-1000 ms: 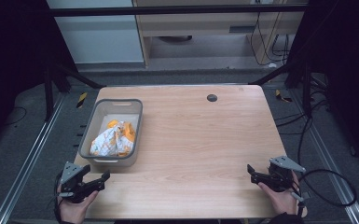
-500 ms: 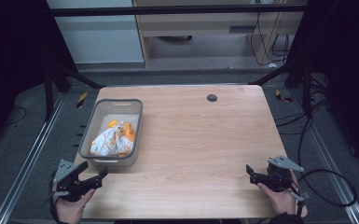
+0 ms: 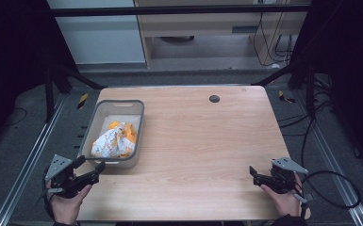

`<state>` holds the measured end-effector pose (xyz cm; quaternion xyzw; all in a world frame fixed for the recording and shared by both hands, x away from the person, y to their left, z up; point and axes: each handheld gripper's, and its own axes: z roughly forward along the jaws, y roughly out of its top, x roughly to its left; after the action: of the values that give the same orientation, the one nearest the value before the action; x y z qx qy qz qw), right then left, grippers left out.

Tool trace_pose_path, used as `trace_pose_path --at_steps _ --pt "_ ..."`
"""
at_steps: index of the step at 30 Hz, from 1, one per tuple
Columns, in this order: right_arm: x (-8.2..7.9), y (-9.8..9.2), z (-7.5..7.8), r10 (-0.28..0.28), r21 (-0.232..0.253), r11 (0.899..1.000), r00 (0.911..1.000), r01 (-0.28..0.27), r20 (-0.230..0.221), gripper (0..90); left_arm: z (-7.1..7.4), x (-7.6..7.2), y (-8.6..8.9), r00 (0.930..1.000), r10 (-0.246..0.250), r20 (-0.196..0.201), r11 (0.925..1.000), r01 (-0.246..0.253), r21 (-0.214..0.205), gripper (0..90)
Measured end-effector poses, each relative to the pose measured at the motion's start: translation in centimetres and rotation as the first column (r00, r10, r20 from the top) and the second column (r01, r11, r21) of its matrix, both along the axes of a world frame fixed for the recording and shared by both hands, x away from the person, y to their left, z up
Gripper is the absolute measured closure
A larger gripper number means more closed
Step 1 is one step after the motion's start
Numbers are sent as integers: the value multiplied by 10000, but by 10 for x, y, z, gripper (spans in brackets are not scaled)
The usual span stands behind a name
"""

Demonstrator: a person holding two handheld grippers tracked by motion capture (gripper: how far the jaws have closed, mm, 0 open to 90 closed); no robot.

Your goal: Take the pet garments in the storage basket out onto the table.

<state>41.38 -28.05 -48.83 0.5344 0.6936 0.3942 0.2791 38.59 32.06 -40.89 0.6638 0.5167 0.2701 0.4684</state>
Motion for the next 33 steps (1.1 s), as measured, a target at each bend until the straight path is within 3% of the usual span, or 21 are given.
trace_pose_path --at_steps 15,24,33 --pt "0 0 0 -14 -5 10000 10000 14 -62 78 23 18 -2 9994 -231 254 9997 231 -5 173" --pt "0 0 0 16 47 10000 10000 -16 -90 83 36 37 4 10000 -25 53 10000 25 65 173" --pt "0 -1 0 24 45 10000 10000 -24 -57 86 39 54 3 9998 -46 -172 9999 49 142 174"
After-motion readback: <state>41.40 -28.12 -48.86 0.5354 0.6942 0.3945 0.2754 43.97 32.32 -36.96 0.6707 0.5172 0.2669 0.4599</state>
